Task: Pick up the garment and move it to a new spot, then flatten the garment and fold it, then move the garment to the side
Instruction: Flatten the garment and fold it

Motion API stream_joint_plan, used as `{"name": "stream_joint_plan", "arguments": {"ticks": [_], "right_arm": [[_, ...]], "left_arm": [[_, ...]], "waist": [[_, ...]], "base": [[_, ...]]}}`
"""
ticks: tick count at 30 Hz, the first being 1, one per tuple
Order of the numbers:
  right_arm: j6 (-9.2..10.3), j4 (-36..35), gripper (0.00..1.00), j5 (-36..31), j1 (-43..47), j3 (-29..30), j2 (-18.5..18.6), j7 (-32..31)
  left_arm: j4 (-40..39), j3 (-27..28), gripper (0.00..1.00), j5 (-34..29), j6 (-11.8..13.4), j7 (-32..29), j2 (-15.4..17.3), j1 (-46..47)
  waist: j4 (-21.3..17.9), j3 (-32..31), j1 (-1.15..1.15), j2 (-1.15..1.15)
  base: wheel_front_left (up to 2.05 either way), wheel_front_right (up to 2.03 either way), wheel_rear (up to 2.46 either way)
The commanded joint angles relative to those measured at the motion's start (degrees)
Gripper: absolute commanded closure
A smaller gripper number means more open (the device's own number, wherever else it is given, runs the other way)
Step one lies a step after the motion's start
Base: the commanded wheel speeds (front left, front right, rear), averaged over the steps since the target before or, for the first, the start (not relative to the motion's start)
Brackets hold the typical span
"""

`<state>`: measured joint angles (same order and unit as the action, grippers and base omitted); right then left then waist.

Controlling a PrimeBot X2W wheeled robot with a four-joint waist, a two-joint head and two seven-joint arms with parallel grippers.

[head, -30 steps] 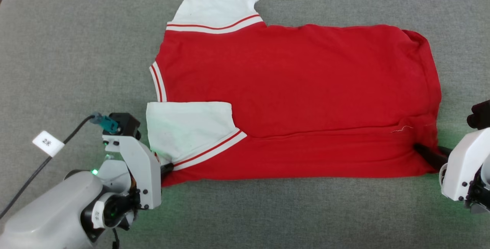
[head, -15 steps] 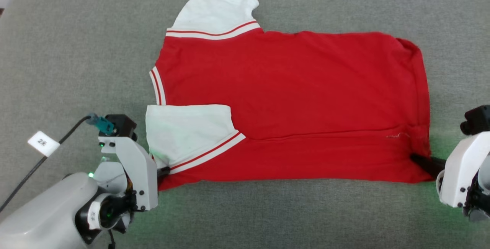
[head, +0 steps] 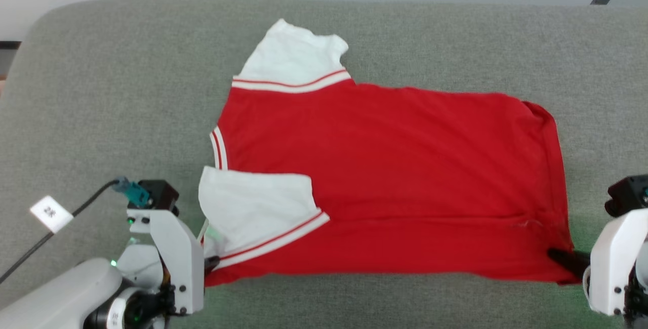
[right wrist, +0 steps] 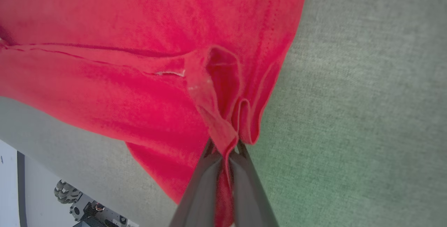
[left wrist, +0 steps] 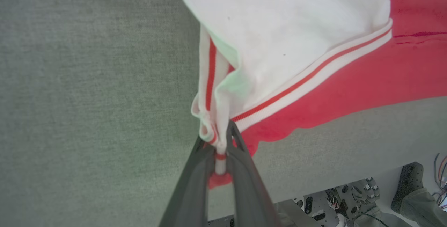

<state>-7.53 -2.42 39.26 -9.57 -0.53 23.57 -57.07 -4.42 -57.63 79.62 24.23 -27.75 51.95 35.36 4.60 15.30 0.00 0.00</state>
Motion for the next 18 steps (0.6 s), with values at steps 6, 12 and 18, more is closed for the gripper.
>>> {"name": "stream_joint_plan", "arguments": {"ticks": [6, 12, 18], "right_arm": [[0.08, -1.91, 1.0, 0.34, 3.67, 1.58, -0.2, -1.9], [0.08, -2.01, 1.0, -0.27, 4.84, 1.79, -1.38, -2.28], [0.07, -1.12, 0.51, -0.64, 3.44, 1.0, -2.2, -1.43]], "left_arm": [[-3.53, -0.26, 1.0, 1.07, 2.71, -0.47, 1.86, -2.68], [-4.0, -0.53, 1.0, 1.65, 3.11, -0.15, 1.32, -4.1], [-2.12, -0.84, 0.53, 1.38, 2.48, -0.39, 0.32, -3.64]], "waist": [[0.17, -0.75, 0.0, 0.0], [-0.18, -0.43, 0.0, 0.0], [-0.4, -0.31, 0.0, 0.0]], "base": [[0.0, 0.0, 0.0], [0.0, 0.0, 0.0], [0.0, 0.0, 0.0]]}}
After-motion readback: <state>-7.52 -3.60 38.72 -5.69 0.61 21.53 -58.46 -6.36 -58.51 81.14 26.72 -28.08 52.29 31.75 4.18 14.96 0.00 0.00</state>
